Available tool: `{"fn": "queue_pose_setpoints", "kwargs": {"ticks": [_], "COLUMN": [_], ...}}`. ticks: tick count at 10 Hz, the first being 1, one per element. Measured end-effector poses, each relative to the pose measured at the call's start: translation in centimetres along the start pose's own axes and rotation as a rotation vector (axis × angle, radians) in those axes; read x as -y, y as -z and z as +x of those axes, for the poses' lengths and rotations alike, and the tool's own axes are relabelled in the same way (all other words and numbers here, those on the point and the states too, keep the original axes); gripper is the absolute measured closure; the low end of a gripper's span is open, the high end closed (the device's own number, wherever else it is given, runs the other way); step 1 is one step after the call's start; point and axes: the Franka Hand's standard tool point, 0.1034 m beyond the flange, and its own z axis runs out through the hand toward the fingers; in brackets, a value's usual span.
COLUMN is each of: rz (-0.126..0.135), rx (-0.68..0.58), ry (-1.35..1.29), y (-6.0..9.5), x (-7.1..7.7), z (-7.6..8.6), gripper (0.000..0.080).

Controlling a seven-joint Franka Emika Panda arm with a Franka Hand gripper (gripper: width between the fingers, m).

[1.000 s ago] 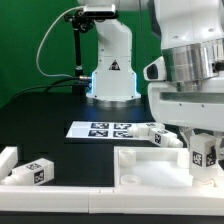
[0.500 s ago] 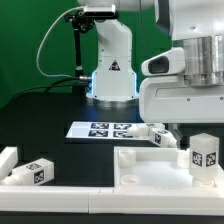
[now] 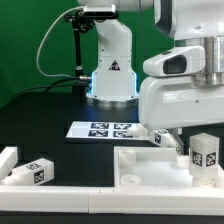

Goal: Assemble one leg

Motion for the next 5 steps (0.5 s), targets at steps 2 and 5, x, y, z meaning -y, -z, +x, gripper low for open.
{"fn": "queue_pose_setpoints", "kwargs": {"ticks": [2,5], "rz": [0.0,-0.002], "rx": [0.0,-0.008], "ry": [-0.028,-0.261], "y": [-0.02,-0.07], "x": [0.0,-0.24], "z": [-0.01,0.05], "gripper": [0.0467,0.0512]}}
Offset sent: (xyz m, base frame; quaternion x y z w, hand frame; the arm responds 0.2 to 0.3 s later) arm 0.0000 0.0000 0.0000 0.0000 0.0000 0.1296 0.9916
